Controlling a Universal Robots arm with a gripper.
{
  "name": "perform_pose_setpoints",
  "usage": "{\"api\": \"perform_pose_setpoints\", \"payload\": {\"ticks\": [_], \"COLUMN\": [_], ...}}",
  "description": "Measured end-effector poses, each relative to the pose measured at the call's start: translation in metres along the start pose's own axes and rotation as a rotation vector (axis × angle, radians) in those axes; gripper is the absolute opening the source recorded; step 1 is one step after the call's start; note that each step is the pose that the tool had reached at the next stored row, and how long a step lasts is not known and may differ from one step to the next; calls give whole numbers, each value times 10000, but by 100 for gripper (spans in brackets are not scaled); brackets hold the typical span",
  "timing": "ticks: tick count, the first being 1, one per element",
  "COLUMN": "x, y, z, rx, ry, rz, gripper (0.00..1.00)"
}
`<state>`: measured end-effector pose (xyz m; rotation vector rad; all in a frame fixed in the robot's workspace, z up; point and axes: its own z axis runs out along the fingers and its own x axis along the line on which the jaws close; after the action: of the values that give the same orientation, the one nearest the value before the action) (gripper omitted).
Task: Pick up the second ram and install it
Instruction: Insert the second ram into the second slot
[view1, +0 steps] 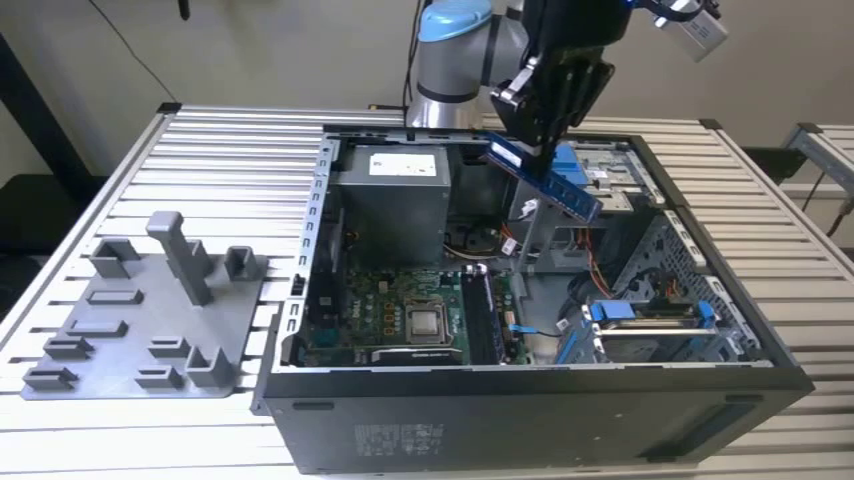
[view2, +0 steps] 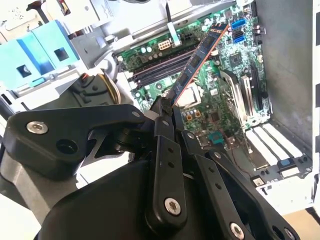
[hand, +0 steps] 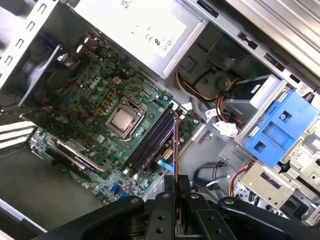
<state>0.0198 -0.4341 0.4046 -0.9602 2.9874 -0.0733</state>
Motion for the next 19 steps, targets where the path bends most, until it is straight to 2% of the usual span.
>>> {"api": "perform_pose_setpoints", "payload": {"ticks": [14, 19], "x": [-37, -37], "y": [-37, -38], "z": [28, 40], "rx": [-4, -11], "ry": [18, 45], "rz": [386, 982], "gripper": [14, 14]}}
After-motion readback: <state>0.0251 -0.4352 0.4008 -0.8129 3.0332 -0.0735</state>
